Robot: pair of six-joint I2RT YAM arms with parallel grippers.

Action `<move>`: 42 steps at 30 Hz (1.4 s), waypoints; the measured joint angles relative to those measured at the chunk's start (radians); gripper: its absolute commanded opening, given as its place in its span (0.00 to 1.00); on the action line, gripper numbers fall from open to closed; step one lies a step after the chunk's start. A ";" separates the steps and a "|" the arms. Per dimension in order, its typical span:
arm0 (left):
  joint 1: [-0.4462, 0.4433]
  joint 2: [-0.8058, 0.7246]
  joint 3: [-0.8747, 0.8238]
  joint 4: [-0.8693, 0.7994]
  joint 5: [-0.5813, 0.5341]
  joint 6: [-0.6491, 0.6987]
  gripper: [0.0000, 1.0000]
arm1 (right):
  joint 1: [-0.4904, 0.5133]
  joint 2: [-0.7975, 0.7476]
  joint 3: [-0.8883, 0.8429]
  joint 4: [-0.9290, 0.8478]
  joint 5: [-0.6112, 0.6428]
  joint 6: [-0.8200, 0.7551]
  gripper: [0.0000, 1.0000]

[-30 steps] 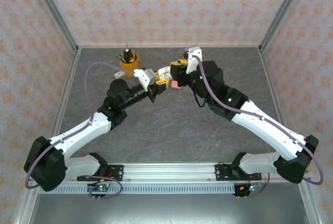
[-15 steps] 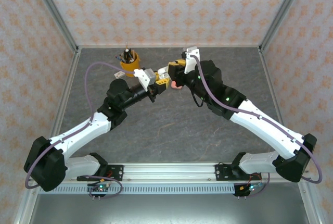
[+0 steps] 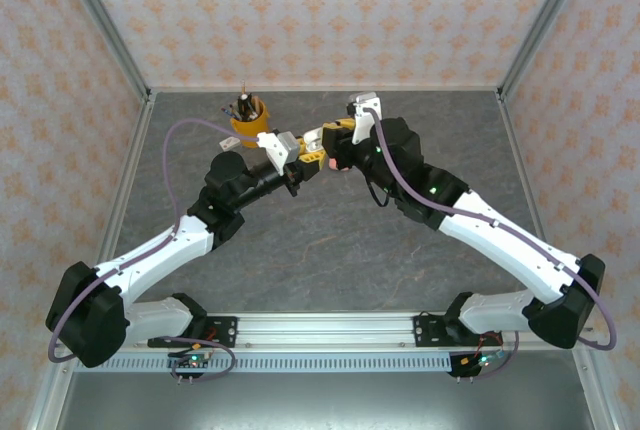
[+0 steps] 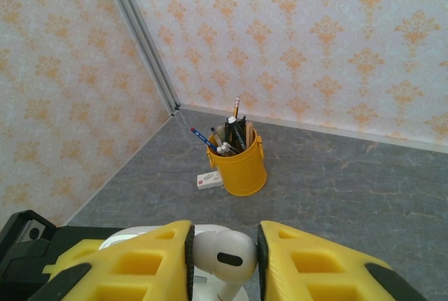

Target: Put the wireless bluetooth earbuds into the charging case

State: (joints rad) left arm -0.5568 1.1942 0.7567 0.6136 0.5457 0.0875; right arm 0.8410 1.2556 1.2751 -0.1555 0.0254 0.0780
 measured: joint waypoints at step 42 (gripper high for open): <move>0.000 0.008 0.000 -0.041 -0.026 0.000 0.00 | -0.019 0.055 -0.002 -0.042 -0.087 -0.050 0.29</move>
State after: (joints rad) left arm -0.5564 1.2018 0.7567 0.5724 0.5201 0.0872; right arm 0.8215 1.3102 1.2728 -0.1974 -0.0612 0.0280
